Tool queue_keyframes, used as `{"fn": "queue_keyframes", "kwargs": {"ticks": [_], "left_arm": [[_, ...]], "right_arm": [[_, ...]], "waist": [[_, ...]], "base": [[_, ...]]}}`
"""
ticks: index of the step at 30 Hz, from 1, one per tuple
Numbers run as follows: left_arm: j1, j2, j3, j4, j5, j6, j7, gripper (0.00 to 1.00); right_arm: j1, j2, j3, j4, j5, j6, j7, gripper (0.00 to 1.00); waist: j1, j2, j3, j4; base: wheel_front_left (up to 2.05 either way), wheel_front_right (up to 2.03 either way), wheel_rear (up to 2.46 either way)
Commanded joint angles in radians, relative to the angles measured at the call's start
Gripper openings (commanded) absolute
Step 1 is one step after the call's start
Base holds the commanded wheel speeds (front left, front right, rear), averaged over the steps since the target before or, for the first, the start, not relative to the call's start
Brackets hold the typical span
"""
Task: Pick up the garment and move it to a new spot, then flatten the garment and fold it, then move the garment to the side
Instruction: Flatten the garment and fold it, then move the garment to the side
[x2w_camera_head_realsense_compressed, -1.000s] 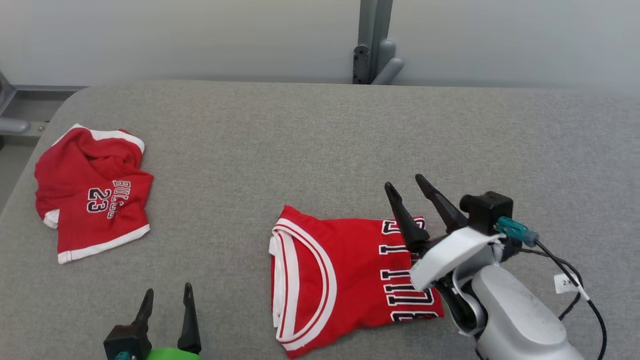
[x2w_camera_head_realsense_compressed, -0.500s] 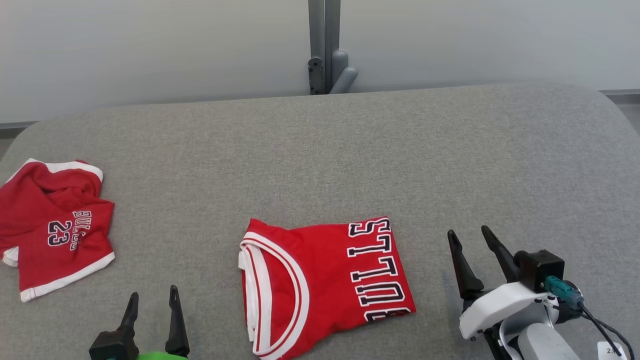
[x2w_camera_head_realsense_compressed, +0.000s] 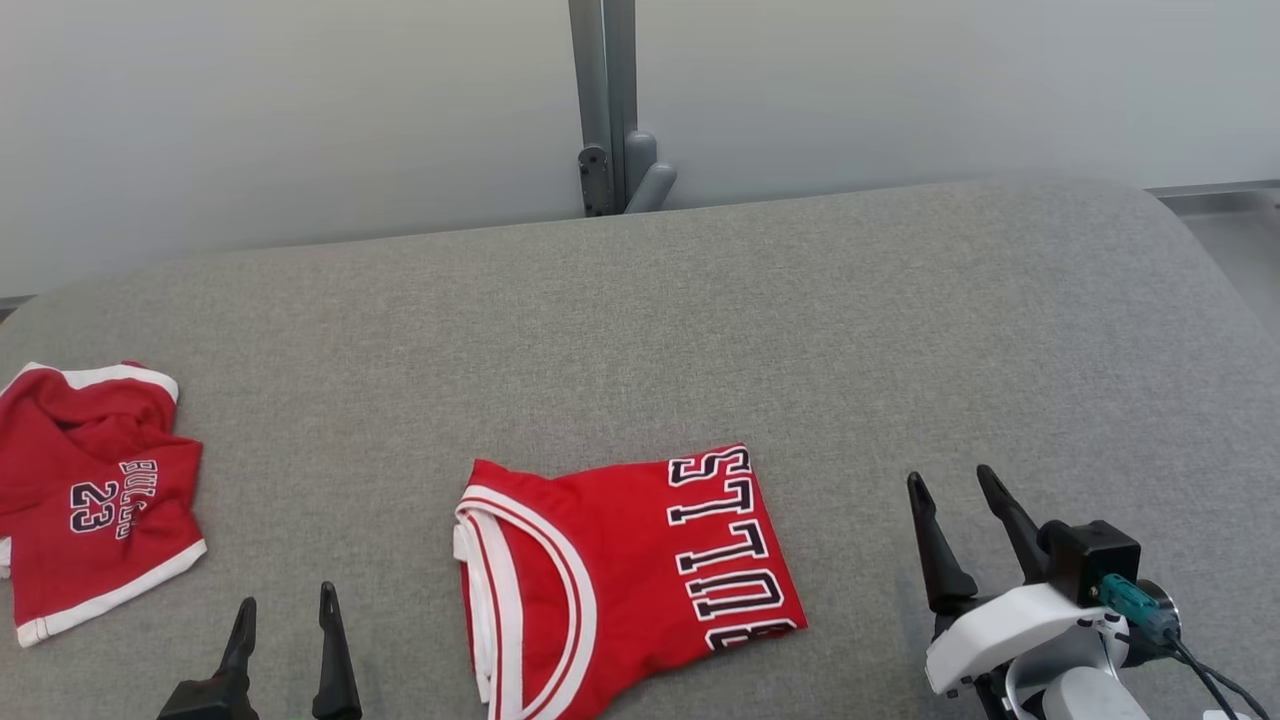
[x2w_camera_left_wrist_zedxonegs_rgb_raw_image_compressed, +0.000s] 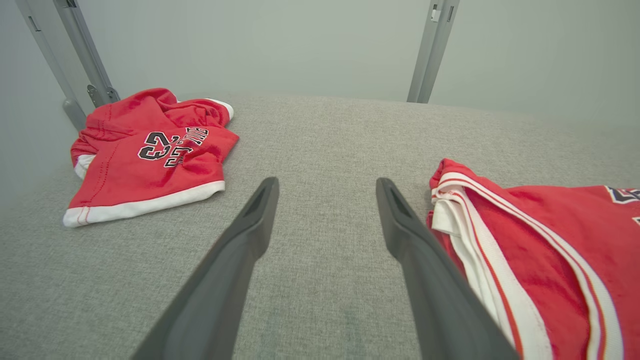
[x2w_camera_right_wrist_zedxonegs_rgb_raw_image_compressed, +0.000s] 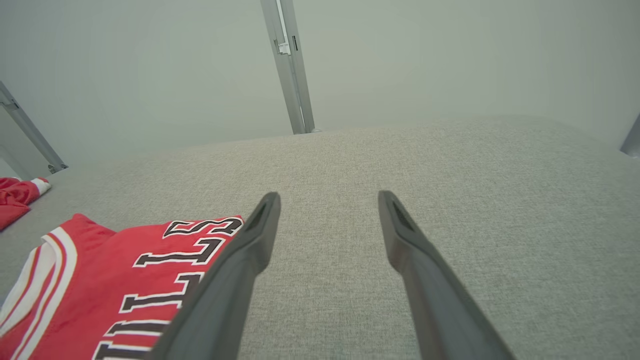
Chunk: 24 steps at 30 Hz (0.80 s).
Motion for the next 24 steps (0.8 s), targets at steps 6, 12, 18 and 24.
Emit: {"fn": "queue_keyframes", "kwargs": {"ticks": [6,12,18,24], "left_arm": [[0.028,0.004,-0.002,-0.017,0.024,-0.013,0.0,1.0],[0.028,0.004,-0.006,-0.018,0.03,-0.023,0.0,1.0],[0.01,0.004,-0.022,-0.004,0.014,-0.031,0.0,1.0],[-0.007,0.004,-0.041,0.01,0.017,-0.042,0.0,1.0]], "right_arm": [[0.017,0.003,-0.009,0.001,-0.006,0.0,-0.002,1.0],[0.024,0.005,-0.011,0.011,0.006,0.0,-0.002,1.0],[0.002,0.006,0.05,0.042,0.042,0.0,-0.002,1.0],[-0.088,0.004,0.224,0.158,0.174,0.0,-0.002,1.0]], "waist": [[0.0,-0.0001,-0.015,-0.008],[0.0,-0.0001,-0.012,-0.007],[0.0,-0.0001,0.016,0.012],[0.0,-0.0001,0.062,0.045]], "base": [[0.0,0.0,0.0],[0.0,0.0,0.0],[0.0,0.0,0.0],[0.0,0.0,0.0]]}}
